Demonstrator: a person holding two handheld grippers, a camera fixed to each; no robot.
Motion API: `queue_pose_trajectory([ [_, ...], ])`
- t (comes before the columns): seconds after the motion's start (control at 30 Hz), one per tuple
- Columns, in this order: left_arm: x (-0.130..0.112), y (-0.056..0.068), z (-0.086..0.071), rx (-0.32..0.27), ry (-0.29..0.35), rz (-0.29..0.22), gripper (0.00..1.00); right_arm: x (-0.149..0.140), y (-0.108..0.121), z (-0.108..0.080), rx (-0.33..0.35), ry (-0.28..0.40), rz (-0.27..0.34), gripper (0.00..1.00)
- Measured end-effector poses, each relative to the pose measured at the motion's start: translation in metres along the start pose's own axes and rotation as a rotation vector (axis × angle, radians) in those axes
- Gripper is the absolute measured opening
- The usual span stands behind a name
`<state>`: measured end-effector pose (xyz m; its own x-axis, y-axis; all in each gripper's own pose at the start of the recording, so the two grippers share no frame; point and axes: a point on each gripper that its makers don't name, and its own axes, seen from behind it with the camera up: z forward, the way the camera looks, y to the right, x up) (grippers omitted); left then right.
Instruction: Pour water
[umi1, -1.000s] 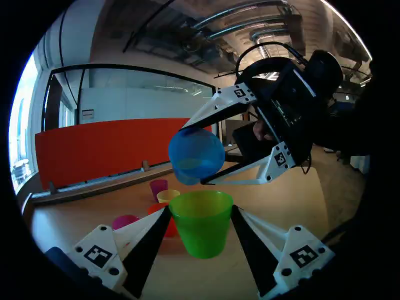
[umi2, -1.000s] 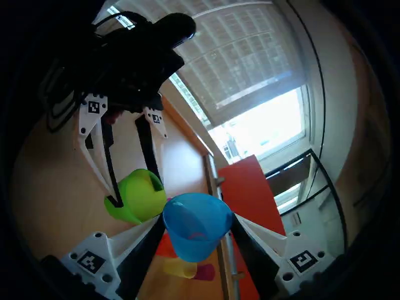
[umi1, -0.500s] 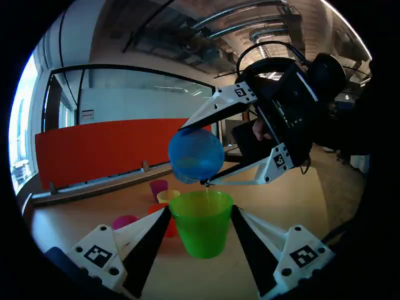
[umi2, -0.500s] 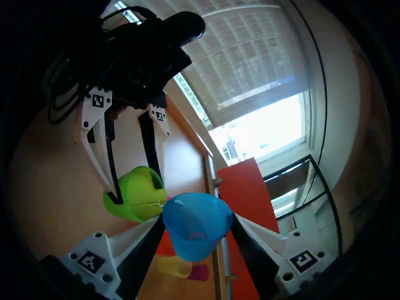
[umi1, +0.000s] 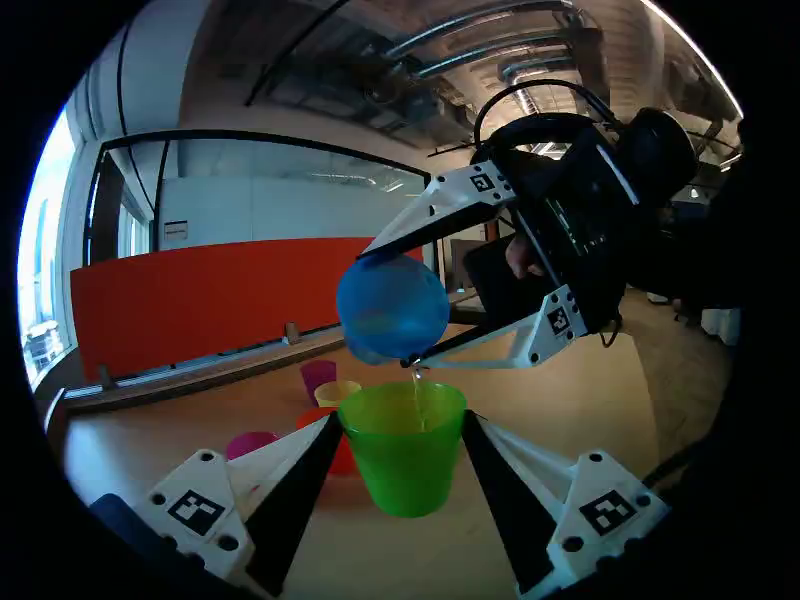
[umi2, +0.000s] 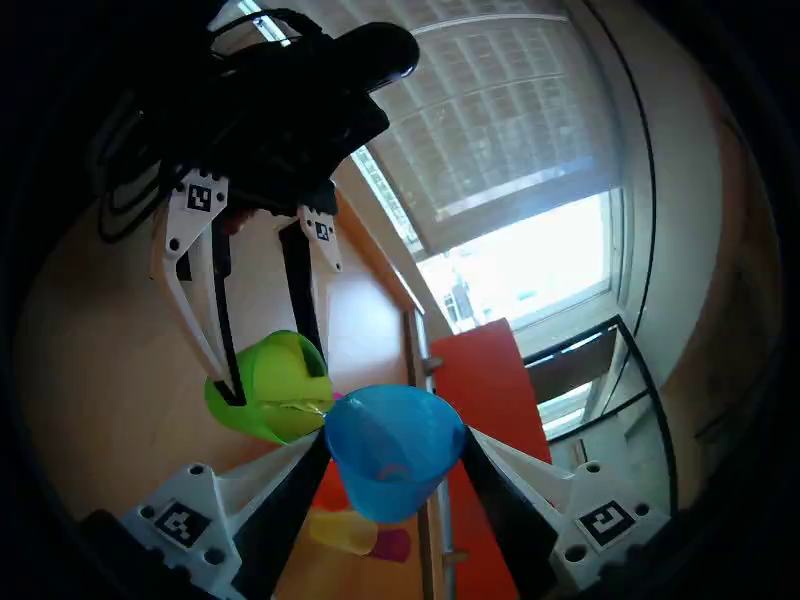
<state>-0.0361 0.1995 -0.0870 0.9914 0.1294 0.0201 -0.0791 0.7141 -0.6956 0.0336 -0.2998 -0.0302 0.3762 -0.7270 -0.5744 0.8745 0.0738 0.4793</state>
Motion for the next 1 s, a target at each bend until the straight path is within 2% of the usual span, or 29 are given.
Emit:
queue_pose_trajectory([
  [1.0,0.0030,0.0018,0.0013,0.000,0.005,0.006,0.87,0.0020,0.0053,-0.0030,-0.009,0.003,-0.053,0.93],
])
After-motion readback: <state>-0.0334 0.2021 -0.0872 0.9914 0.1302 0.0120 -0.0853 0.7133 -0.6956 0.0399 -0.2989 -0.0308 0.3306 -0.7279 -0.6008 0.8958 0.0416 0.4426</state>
